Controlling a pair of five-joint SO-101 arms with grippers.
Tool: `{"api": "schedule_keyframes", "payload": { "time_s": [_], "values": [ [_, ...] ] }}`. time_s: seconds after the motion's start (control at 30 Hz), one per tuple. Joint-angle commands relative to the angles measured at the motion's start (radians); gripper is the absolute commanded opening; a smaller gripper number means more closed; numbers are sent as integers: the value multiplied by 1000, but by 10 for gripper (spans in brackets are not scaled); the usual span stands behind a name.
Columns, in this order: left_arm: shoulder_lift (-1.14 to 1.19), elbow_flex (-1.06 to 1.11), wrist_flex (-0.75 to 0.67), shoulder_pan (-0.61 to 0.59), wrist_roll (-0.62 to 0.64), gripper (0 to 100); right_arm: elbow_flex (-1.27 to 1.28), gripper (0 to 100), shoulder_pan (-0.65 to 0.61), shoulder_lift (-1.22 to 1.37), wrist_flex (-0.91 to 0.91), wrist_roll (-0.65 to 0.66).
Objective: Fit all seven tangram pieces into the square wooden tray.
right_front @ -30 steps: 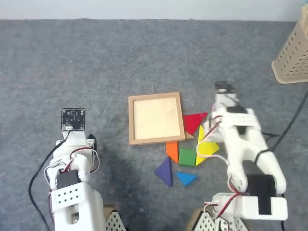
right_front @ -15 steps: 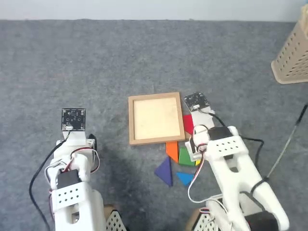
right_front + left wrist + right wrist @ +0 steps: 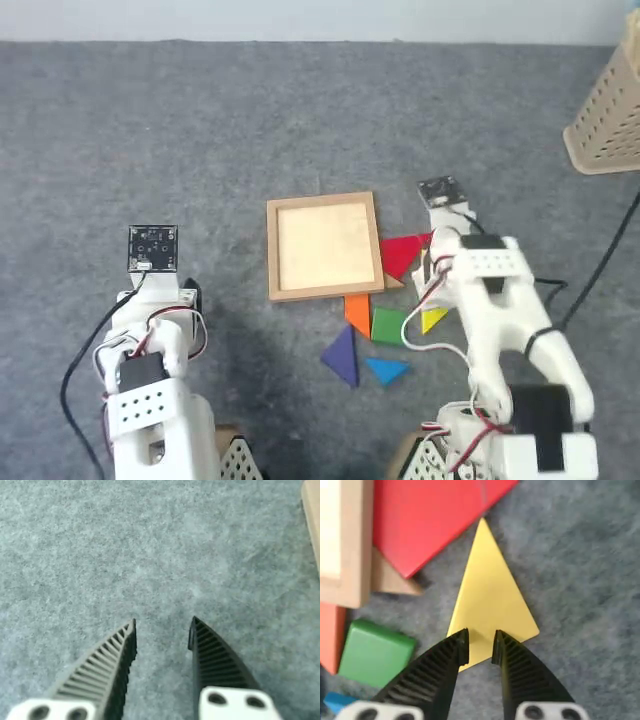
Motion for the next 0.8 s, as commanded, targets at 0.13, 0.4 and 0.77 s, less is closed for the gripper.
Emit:
{"api": "schedule_keyframes", "payload": {
  "time_s": [0.13,0.4,0.77],
  "values": [
    [-20,-4,-26,-6,-6,168,-94,121,54,36,30,17],
    [-20,-4,-26,-6,-6,168,-123,180,-12,-203,125,-57],
    [-20,-4,-26,-6,-6,168,-133,303,-45,90,39,-118]
  ]
}}
